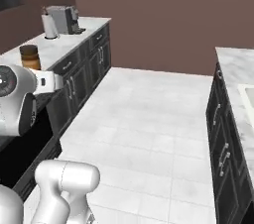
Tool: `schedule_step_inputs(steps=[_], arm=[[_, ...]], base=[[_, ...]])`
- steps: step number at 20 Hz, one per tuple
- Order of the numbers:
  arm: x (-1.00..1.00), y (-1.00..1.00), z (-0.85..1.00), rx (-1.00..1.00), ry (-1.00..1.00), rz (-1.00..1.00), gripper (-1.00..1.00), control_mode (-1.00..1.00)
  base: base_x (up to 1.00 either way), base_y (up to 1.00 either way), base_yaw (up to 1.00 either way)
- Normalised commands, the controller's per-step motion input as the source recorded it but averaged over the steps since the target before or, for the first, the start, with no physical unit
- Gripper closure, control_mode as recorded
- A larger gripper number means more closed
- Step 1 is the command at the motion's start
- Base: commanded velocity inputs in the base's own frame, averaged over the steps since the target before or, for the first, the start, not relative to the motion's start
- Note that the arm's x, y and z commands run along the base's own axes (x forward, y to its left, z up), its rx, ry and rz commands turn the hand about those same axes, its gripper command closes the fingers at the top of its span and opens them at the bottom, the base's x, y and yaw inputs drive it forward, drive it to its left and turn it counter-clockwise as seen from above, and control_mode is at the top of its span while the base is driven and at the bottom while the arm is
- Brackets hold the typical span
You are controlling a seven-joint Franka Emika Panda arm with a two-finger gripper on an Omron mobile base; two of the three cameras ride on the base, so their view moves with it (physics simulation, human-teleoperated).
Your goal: Take the cinnamon bottle from the cabinet and place it on the dining table, next to the plate with the cupcake. Then take the chocolate from the dining counter and place it on the cupcake plate.
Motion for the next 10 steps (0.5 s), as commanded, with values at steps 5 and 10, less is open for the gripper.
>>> schedule_step_inputs(steps=[5, 10], arm=[[0.0, 0.0, 0.0, 0.0, 0.0, 0.0, 1.0, 1.0], [0.0, 0.0, 0.0, 0.0, 0.0, 0.0, 1.0, 1.0]], base=[[0.0, 0.11, -0.97], [0.0, 0.1, -0.97]])
